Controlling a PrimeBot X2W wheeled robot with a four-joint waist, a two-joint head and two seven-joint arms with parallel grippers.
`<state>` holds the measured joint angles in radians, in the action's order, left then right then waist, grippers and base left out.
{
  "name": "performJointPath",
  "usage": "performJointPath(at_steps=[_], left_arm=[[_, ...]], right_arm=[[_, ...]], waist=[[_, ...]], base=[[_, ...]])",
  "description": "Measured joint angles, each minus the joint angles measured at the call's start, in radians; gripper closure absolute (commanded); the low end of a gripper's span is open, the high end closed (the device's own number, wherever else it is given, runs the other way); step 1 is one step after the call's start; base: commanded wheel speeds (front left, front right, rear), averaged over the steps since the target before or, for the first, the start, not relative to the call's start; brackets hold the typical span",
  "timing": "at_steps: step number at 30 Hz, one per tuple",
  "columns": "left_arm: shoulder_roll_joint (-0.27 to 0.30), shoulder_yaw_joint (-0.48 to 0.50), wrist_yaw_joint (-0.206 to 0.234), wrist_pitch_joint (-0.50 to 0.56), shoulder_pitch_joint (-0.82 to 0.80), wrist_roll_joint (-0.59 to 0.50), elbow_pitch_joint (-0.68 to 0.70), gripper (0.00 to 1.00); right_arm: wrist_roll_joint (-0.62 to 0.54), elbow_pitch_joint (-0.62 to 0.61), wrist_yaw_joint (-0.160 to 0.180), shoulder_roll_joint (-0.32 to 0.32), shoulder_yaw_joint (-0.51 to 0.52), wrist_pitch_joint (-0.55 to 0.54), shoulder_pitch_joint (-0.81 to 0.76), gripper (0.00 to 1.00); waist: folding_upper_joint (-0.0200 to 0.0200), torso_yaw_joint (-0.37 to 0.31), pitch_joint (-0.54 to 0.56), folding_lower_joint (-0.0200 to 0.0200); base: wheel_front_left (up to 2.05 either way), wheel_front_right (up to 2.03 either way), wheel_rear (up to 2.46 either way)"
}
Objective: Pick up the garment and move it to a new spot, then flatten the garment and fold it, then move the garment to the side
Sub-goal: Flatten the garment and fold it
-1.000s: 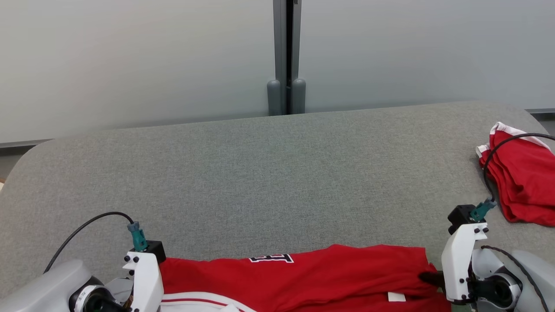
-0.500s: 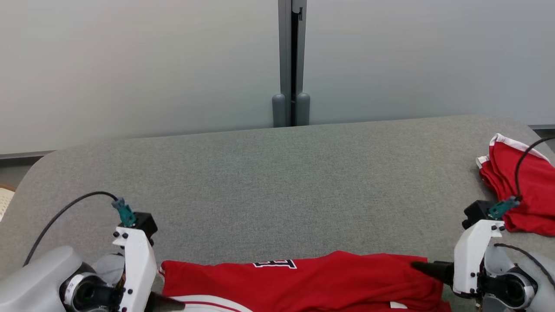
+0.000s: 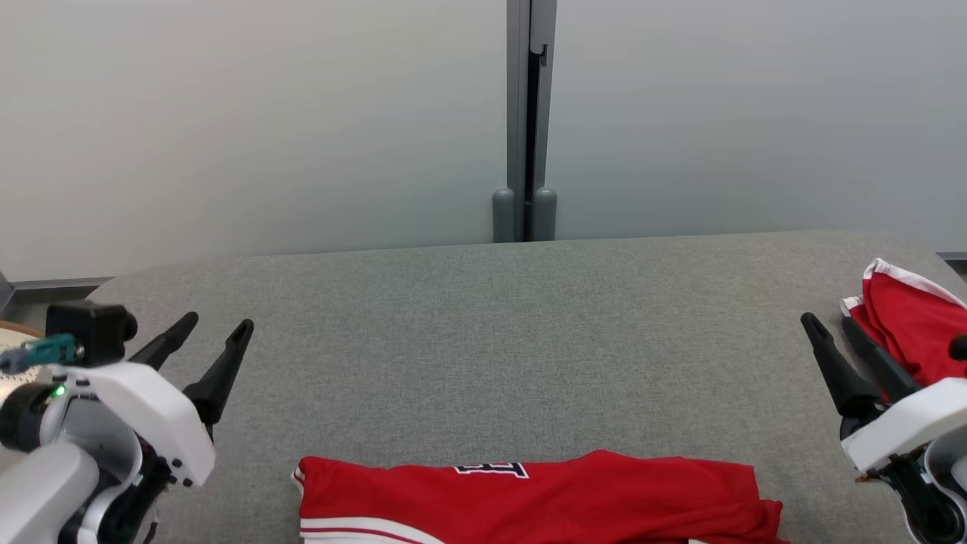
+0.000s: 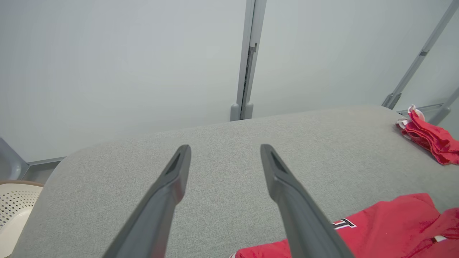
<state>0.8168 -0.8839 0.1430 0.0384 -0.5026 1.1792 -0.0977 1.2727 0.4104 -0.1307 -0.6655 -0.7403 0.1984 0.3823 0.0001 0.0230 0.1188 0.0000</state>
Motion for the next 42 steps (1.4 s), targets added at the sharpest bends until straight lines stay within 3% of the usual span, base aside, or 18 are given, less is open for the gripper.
performJointPath(at_steps=[5, 8, 11, 14, 18, 23, 31, 42], left_arm=[[-0.011, 0.056, 0.135, -0.248, 0.155, -0.045, 0.068, 0.00], [-0.028, 0.119, 0.204, -0.295, 0.246, -0.077, 0.097, 0.00], [-0.097, 0.237, 0.253, -0.299, 0.344, -0.179, 0.153, 0.00], [-0.188, 0.346, 0.263, -0.300, 0.457, -0.308, 0.202, 0.00], [-0.289, 0.446, 0.239, -0.300, 0.572, -0.434, 0.231, 0.00], [-0.369, 0.518, 0.167, -0.302, 0.632, -0.497, 0.221, 0.00], [-0.422, 0.561, 0.086, -0.302, 0.644, -0.538, 0.171, 0.00], [-0.441, 0.556, 0.028, -0.302, 0.618, -0.553, 0.109, 0.00]], right_arm=[[-0.119, 0.009, 0.000, 0.057, 0.127, 0.059, -0.091, 0.00], [-0.221, -0.003, 0.000, 0.120, 0.253, 0.062, -0.157, 0.00], [-0.306, -0.021, 0.000, 0.187, 0.340, 0.063, -0.249, 0.00], [-0.356, -0.021, 0.000, 0.242, 0.382, 0.063, -0.346, 0.00], [-0.412, -0.021, 0.000, 0.295, 0.415, 0.037, -0.407, 0.00], [-0.466, -0.007, 0.000, 0.336, 0.471, -0.040, -0.424, 0.00], [-0.497, 0.112, 0.000, 0.411, 0.540, -0.279, -0.405, 0.00], [-0.483, 0.308, 0.000, 0.495, 0.631, -0.433, -0.338, 0.00]], waist=[[0.0000, 0.002, 0.010, 0.0000], [-0.0001, 0.001, 0.012, 0.0000], [-0.0001, 0.004, 0.013, 0.0000], [0.0000, 0.010, 0.012, 0.0000], [0.0000, 0.015, 0.009, 0.0000], [0.0000, 0.016, 0.010, 0.0000], [0.0000, 0.018, 0.002, 0.0000], [0.0000, 0.066, -0.012, 0.0000]], base=[[0.00, 0.00, 0.00], [0.00, 0.00, 0.00], [0.00, 0.00, 0.00], [0.00, 0.00, 0.00], [0.00, 0.00, 0.00], [0.00, 0.00, 0.00], [0.00, 0.00, 0.00], [0.00, 0.00, 0.00]])
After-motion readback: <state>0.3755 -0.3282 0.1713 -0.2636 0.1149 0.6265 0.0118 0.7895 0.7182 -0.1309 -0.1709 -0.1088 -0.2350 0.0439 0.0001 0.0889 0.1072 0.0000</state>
